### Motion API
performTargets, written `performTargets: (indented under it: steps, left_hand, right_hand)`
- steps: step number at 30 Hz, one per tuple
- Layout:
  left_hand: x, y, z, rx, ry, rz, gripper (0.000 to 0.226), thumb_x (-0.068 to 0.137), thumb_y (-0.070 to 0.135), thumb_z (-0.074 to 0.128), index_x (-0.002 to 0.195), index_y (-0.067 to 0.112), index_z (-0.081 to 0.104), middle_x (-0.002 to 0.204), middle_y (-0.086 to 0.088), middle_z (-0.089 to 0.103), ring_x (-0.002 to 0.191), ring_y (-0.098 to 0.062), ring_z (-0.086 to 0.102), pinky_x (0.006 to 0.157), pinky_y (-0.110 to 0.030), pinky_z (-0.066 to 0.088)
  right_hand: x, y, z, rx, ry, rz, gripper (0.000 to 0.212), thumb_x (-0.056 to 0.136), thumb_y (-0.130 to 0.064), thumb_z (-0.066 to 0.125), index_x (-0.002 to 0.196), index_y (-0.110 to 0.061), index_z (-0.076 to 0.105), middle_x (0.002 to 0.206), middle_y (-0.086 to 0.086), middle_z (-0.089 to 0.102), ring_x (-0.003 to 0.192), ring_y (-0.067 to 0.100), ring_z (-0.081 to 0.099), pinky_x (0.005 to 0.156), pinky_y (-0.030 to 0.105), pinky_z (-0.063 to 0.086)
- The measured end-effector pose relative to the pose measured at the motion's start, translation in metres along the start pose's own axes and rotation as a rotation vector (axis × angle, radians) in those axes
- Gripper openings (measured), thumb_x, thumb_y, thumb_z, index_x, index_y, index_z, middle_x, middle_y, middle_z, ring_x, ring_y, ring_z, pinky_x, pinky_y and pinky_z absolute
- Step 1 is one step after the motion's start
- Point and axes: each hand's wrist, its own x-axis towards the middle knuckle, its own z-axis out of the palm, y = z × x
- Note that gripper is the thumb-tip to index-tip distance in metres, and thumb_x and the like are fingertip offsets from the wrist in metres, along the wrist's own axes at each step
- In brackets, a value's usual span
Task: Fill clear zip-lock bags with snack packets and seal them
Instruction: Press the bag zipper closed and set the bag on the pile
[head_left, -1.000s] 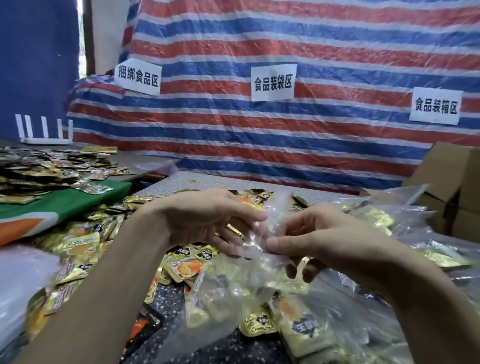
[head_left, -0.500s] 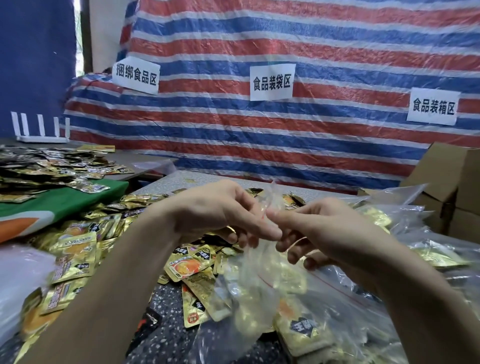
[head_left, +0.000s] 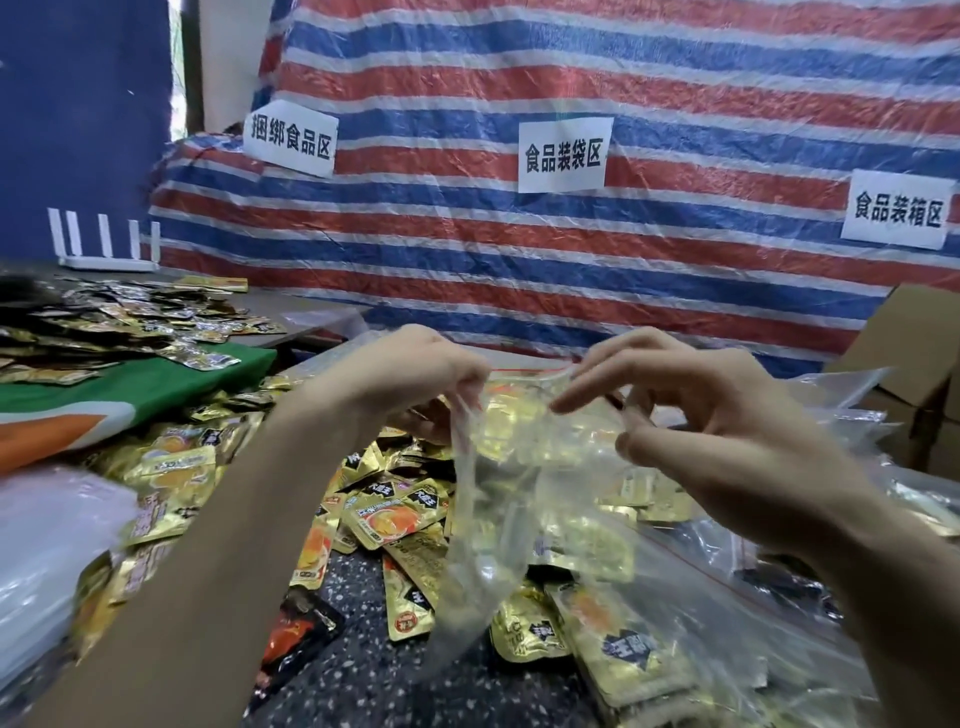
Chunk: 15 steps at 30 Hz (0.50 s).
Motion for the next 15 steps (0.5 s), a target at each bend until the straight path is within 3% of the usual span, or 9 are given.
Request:
performTargets:
  steps: [2,4,7,9,13,15]
  left_hand:
    - [0.004,-0.001,0.003,-0.032,-0.011,0.001,0.03,0.08,0.0,0.056,0.052,0.01,0.058,0.06,-0.004,0.059,0.048,-0.01,0.056,0.046,-0.02,0.045]
    - [0.006,-0.005,0.003,-0.147,-0.025,-0.042,0.028,0.078,-0.004,0.053,0.053,0.009,0.056,0.062,-0.007,0.058,0.057,-0.02,0.058,0.06,-0.03,0.048]
    - [0.01,-0.012,0.002,-0.268,-0.073,-0.099,0.013,0.081,-0.004,0.049,0.071,0.004,0.05,0.066,-0.009,0.059,0.053,-0.025,0.066,0.058,-0.034,0.049]
    - [0.012,-0.015,0.002,-0.24,-0.096,-0.067,0.004,0.084,0.003,0.058,0.081,0.0,0.057,0.078,-0.012,0.062,0.055,-0.022,0.067,0.059,-0.031,0.047]
    - [0.019,-0.033,-0.018,-0.403,-0.279,0.034,0.056,0.069,0.053,0.081,0.099,0.006,0.071,0.104,-0.012,0.072,0.093,-0.024,0.072,0.076,-0.031,0.058]
    - [0.029,-0.052,-0.026,-0.438,-0.11,0.01,0.068,0.07,0.06,0.078,0.109,0.006,0.067,0.112,-0.014,0.072,0.103,-0.027,0.07,0.083,-0.036,0.059]
  right_hand:
    - [0.0,-0.005,0.001,-0.038,-0.091,-0.072,0.038,0.083,-0.005,0.057,0.094,-0.035,0.079,0.117,-0.024,0.064,0.091,0.011,0.061,0.073,0.023,0.054]
    - [-0.001,-0.004,0.002,-0.114,-0.144,-0.07,0.032,0.078,-0.022,0.057,0.098,-0.035,0.078,0.122,-0.027,0.062,0.093,0.004,0.061,0.072,0.013,0.051]
    - [0.0,0.004,0.004,-0.188,-0.206,0.003,0.015,0.085,-0.034,0.061,0.092,-0.034,0.074,0.105,-0.014,0.071,0.081,0.002,0.064,0.062,0.015,0.049]
    - [0.001,0.008,0.004,-0.212,-0.198,0.03,0.013,0.085,-0.023,0.063,0.081,-0.03,0.073,0.087,-0.006,0.073,0.072,0.011,0.066,0.058,0.022,0.051]
    - [0.004,0.011,0.001,-0.214,-0.084,-0.019,0.014,0.077,-0.021,0.057,0.07,-0.022,0.069,0.076,-0.004,0.07,0.07,0.014,0.064,0.057,0.023,0.05]
    - [0.003,0.011,-0.002,-0.205,-0.053,-0.016,0.015,0.072,-0.023,0.054,0.067,-0.019,0.067,0.074,0.005,0.068,0.067,0.019,0.062,0.061,0.039,0.053]
